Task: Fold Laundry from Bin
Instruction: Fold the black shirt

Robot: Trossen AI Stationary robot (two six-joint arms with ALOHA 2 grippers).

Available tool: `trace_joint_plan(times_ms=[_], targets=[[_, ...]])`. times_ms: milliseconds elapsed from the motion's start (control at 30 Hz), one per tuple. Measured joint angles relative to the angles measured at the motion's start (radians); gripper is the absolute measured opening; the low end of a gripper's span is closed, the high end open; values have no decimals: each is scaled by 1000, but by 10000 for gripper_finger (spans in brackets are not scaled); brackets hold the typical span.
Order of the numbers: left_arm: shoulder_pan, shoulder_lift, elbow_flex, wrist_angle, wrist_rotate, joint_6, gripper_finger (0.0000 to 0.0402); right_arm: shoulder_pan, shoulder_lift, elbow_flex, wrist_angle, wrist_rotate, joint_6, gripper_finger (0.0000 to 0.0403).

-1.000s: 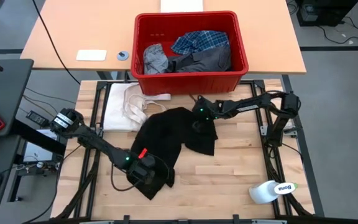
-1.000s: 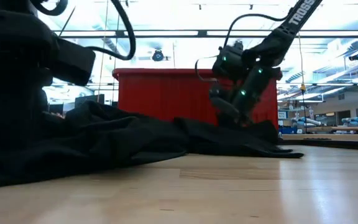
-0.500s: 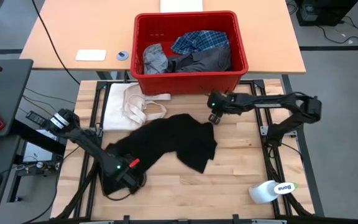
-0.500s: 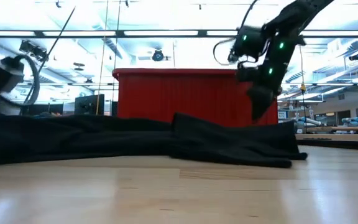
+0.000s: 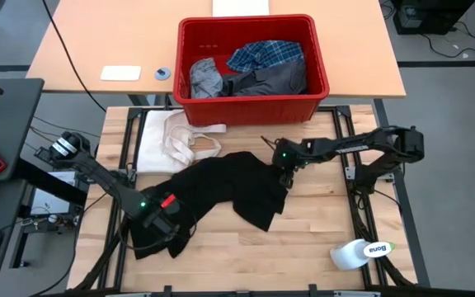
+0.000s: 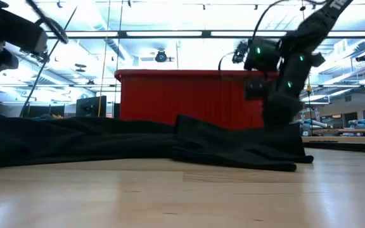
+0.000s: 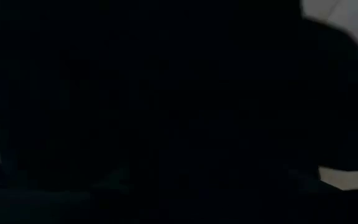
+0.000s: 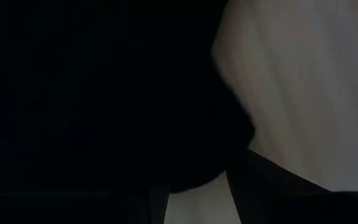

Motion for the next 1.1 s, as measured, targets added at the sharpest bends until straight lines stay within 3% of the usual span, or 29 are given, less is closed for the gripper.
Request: trace_joint_plan(times_ms=[133, 233, 400, 500, 700, 933, 1000, 1100], targets=[[1, 2, -12, 141, -3, 35, 185, 0, 42, -22, 13, 83, 23, 155], [1, 5, -42, 258, -4, 57, 185, -4, 39, -22, -26, 222, 24, 154], [0, 41, -106, 276, -10, -8, 185, -30, -11, -29, -152, 405, 4, 149], [-13, 61, -151, 287, -13, -64, 185, -52, -37, -30, -228, 450, -20, 148], [-40, 90, -197, 290, -3, -81, 185, -109, -53, -30, -322, 418, -38, 148], [-99, 50, -209, 50, 114, -77, 185, -165, -94, -30, -371, 386, -38, 148], [-119, 18, -209, 28, 126, -96, 185, -162, -136, -30, -350, 308, -45, 148], [-134, -29, -208, 26, 133, -129, 185, -146, -202, -29, -267, 80, -67, 148]])
